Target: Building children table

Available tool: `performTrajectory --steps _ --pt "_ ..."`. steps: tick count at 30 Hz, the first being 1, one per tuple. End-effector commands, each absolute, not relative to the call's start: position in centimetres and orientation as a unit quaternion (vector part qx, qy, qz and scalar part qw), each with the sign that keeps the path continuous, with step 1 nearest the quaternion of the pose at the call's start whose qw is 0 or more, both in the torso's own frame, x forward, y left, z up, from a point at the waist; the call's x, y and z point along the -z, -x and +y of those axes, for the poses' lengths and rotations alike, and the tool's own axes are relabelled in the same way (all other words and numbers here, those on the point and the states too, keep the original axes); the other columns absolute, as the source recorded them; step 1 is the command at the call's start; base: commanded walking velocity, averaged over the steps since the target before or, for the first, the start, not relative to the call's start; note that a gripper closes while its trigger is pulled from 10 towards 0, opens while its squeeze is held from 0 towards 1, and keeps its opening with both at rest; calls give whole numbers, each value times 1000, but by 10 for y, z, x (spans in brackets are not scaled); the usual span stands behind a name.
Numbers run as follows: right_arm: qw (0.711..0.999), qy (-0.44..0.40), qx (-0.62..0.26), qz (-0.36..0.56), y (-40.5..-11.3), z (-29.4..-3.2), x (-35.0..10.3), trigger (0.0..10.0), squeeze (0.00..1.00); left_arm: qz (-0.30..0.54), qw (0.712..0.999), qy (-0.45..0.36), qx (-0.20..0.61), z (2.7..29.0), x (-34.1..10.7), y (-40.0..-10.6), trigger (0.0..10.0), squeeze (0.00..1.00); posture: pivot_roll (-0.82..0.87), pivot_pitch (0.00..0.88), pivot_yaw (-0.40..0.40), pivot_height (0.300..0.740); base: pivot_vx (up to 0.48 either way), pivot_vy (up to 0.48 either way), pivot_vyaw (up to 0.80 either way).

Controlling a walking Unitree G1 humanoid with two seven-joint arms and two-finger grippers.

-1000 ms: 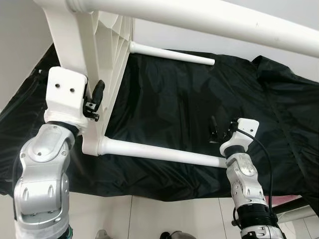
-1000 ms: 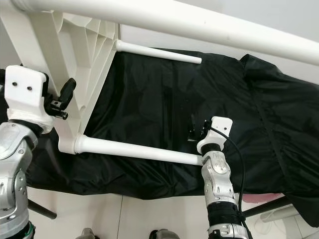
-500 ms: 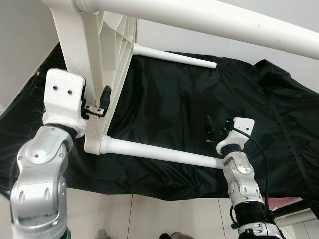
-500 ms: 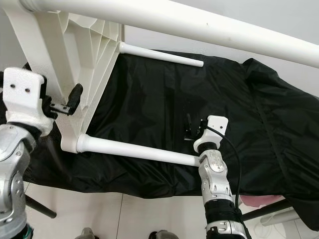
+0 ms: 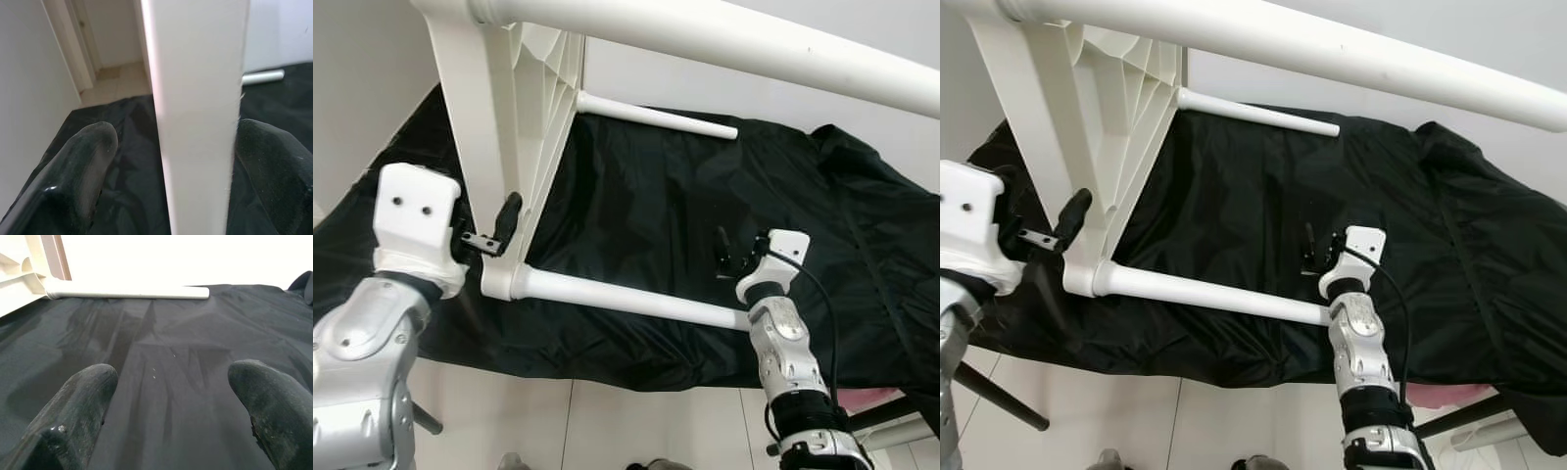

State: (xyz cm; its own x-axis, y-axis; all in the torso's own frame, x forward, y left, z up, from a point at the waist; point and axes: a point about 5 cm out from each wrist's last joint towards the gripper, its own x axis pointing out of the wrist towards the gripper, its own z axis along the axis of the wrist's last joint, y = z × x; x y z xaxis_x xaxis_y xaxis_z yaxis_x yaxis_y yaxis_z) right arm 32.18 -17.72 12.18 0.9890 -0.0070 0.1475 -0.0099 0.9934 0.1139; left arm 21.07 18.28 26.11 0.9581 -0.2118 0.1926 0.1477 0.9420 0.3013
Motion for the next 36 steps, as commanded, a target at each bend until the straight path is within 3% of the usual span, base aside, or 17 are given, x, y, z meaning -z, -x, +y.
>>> performTrajectory --steps 1,7,8,12,14,18,36 --pt "996 -51 -4 -76 -324 -179 -122 10000 0 -124 975 -141 118 177 -263 -202 10000 0 109 26 -135 740 0 0 0" --pt "996 -51 -9 -77 -326 -177 -124 10000 0 -127 972 -143 134 175 -262 -197 10000 0 117 26 -144 740 0 0 0" --pt "995 -52 -16 -78 -331 -175 -126 10000 0 -122 961 -157 192 167 -253 -183 10000 0 135 29 -158 740 0 0 0" --pt "995 -53 -20 -78 -333 -173 -127 10000 0 -110 953 -162 233 162 -246 -174 10000 0 135 29 -158 740 0 0 0" --pt "995 -54 -27 -76 -335 -169 -126 10000 0 -85 939 -120 311 156 -235 -166 10000 0 149 30 -165 740 0 0 0" --pt "995 -55 -36 -75 -336 -164 -125 10000 0 -33 920 -113 373 151 -219 -157 10000 0 150 33 -162 740 0 0 0" --pt "994 -63 -42 -84 -314 -149 -111 10000 0 31 926 -100 363 151 -165 -204 10000 0 96 23 -99 740 0 0 0"
